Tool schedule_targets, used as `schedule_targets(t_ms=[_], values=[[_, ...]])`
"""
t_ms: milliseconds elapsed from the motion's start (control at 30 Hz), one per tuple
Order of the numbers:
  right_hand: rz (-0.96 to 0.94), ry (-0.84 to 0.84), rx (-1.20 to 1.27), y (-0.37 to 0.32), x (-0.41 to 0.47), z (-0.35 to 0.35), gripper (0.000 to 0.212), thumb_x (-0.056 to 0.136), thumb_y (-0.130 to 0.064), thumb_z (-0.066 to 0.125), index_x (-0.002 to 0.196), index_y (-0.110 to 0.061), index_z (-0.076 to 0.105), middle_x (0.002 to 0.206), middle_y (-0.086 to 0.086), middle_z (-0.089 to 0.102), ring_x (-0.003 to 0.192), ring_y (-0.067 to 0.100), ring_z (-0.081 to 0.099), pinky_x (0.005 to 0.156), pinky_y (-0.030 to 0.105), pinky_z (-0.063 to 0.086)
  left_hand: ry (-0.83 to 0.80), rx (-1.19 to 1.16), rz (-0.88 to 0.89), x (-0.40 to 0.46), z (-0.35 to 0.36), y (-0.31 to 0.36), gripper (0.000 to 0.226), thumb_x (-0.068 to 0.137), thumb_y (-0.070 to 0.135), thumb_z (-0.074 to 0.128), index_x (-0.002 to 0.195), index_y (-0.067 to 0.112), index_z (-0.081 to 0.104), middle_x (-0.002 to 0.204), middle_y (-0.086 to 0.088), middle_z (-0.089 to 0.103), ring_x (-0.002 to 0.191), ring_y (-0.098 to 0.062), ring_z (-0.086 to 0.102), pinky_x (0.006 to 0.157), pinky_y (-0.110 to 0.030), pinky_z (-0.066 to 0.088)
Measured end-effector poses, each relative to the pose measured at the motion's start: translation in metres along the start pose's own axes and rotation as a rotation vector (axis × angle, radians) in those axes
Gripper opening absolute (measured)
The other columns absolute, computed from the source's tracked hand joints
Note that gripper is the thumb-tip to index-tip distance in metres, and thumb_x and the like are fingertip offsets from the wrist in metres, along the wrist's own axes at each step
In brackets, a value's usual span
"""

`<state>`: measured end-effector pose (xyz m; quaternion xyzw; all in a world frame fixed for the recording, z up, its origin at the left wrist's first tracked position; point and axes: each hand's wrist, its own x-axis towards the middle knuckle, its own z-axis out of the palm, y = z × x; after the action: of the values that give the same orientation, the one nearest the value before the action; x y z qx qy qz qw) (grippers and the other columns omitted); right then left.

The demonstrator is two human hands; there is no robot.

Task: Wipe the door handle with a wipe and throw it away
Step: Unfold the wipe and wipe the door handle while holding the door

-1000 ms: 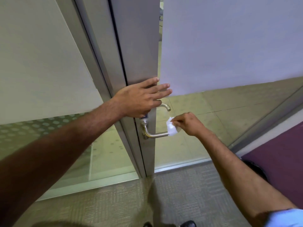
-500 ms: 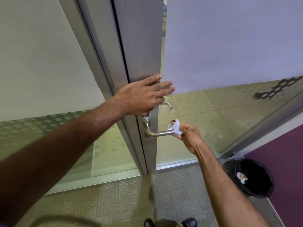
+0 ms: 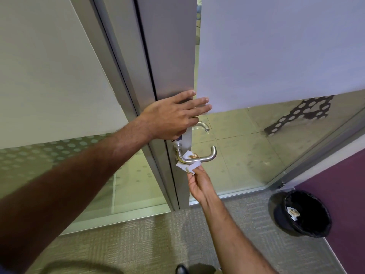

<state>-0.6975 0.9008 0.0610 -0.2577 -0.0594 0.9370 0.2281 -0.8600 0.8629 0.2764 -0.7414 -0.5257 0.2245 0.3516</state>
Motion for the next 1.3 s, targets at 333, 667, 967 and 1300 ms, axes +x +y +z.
schedule_targets(t_ms=[333,667,967,1300], values=[[0.060,0.083,0.176,0.037,0.006,0.044,0.020,0.086,0.016,0.051,0.094,0.015,0.070,0.094,0.021,0.075,0.077,0.021,0.076,0.061,0.021,0.061,-0.008,0.004,0.006,0.000,-0.003,0.000,0.040,0.095,0.037,0.051,0.129,0.019,0.065,0.169,-0.008,0.020,0.156,-0.027,0.016,0.125,-0.050,0.005],[0.112,0.227,0.426,0.039,-0.014,0.027,0.030,0.095,0.007,0.049,0.124,0.010,0.055,0.101,0.021,0.067,0.067,0.026,0.075,0.061,0.025,0.062,0.010,-0.033,0.008,0.001,-0.001,0.000,0.037,0.095,0.032,0.048,0.123,0.017,0.067,0.168,-0.010,0.023,0.156,-0.028,0.017,0.125,-0.051,0.007],[0.200,0.090,0.571,0.046,-0.021,0.061,0.025,0.091,0.006,0.050,0.110,0.018,0.060,0.089,0.032,0.071,0.075,0.033,0.075,0.067,0.029,0.062,0.001,-0.005,0.014,0.000,0.000,-0.001,0.044,0.095,0.036,0.050,0.132,0.016,0.062,0.168,-0.011,0.022,0.156,-0.030,0.016,0.125,-0.052,0.007],[-1.125,-0.321,-2.003,-0.023,-0.023,0.089,0.023,0.079,0.001,0.070,0.099,-0.009,0.076,0.090,0.008,0.072,0.084,0.023,0.060,0.061,0.028,0.045,0.008,-0.004,0.037,0.002,-0.005,-0.001,0.044,0.097,0.028,0.036,0.127,0.022,0.068,0.168,-0.007,0.023,0.156,-0.028,0.016,0.125,-0.051,0.005]])
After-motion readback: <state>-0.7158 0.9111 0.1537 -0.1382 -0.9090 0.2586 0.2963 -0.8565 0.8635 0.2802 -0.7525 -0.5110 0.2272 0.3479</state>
